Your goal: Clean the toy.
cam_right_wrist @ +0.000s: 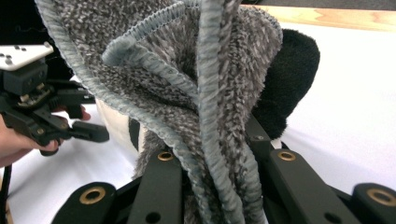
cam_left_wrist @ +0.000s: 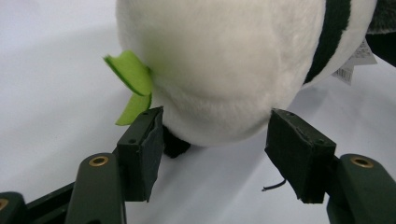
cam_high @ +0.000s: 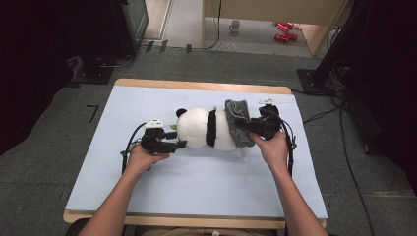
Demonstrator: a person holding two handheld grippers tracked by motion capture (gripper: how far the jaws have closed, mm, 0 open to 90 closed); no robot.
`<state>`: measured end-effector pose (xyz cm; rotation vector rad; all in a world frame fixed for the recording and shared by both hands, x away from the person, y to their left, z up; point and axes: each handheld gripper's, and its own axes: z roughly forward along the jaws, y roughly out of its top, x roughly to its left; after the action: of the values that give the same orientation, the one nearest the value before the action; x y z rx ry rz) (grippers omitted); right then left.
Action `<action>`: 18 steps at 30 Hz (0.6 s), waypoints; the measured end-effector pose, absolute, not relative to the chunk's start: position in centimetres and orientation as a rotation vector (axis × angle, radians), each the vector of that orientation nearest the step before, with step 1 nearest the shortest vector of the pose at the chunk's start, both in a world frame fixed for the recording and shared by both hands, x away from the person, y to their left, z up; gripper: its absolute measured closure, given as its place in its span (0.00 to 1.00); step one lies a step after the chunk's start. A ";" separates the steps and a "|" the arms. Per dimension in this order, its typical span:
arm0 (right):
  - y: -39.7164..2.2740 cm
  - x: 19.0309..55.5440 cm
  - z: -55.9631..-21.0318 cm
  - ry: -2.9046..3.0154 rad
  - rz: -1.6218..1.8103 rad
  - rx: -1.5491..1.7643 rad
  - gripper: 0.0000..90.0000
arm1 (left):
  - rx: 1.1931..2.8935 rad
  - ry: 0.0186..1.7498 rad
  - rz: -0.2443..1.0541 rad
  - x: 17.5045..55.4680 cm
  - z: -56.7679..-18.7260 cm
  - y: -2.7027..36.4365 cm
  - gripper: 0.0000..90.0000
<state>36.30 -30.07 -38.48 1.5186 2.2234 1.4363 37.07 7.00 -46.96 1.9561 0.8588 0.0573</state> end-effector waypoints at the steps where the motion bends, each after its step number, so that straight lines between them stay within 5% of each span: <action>1: -30.1 36.4 -38.5 2.222 1.438 1.519 0.83 | 1.947 0.857 0.056 37.2 -47.0 7.0 0.41; 13: -30.1 37.1 -38.5 2.164 1.446 1.528 0.84 | 1.892 0.851 0.028 38.1 -47.8 6.1 0.41; 18: -30.5 36.9 -37.9 2.139 1.504 1.563 0.85 | 1.891 0.902 0.027 38.1 -47.7 5.5 0.60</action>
<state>36.92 -30.46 -37.88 1.5625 2.1388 1.5035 38.09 5.54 -47.66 1.8907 0.9019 0.0272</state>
